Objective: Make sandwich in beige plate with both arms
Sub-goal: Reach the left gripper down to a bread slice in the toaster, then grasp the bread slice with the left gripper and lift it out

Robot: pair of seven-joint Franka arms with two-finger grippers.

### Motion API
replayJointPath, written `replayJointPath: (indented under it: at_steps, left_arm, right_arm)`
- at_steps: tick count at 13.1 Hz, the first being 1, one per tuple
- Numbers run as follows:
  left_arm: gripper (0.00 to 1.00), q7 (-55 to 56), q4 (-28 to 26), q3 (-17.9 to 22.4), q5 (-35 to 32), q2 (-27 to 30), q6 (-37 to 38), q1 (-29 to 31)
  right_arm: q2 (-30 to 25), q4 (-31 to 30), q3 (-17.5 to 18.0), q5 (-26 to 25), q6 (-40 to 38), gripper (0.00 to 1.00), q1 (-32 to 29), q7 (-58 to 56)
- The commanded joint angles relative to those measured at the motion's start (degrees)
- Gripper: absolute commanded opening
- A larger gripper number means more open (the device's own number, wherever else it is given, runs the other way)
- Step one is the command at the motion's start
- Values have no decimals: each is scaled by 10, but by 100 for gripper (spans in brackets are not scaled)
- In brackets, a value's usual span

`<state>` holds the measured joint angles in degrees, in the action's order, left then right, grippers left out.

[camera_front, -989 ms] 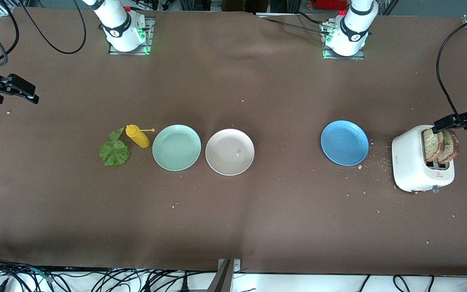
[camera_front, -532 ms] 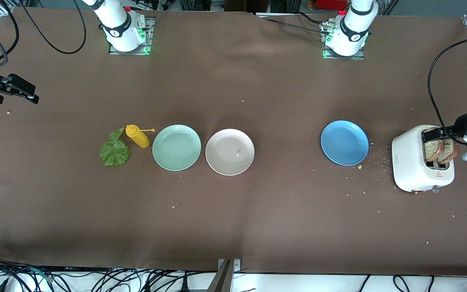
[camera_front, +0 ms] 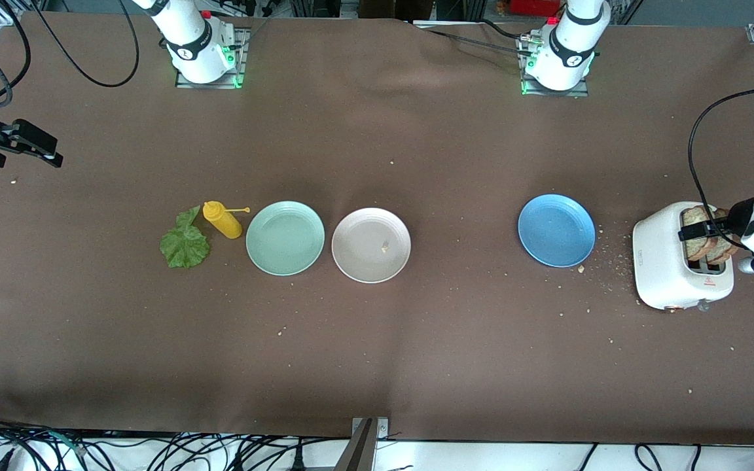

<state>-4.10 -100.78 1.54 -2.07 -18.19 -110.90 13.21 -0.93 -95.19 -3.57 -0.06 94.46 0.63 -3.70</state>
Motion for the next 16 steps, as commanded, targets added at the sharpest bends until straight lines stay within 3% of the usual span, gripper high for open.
replayJointPath:
  at_steps: [1,3,4,10,14,16]
  left_arm:
    - [64,-15,5,-6,-7,-12,-4,5]
    - [11,-15,2,-6,-13,-15,4,5]
    - [0,-16,2,-5,-14,-21,7,5]
    - [0,-56,16,-2,-14,-11,21,7]
    - [0,-57,119,-7,-13,-3,146,4]
    - [0,-58,145,-8,-5,-3,190,2]
  right_arm:
    - [5,14,-1,7,-11,100,0,1]
    - [5,14,0,6,-11,100,0,0]
    - [5,14,-1,7,-11,100,0,0]
    - [5,14,-1,7,-11,100,0,-2]
    - [6,13,-2,7,-10,100,0,-2]
    - [5,14,-2,7,-11,100,0,-2]
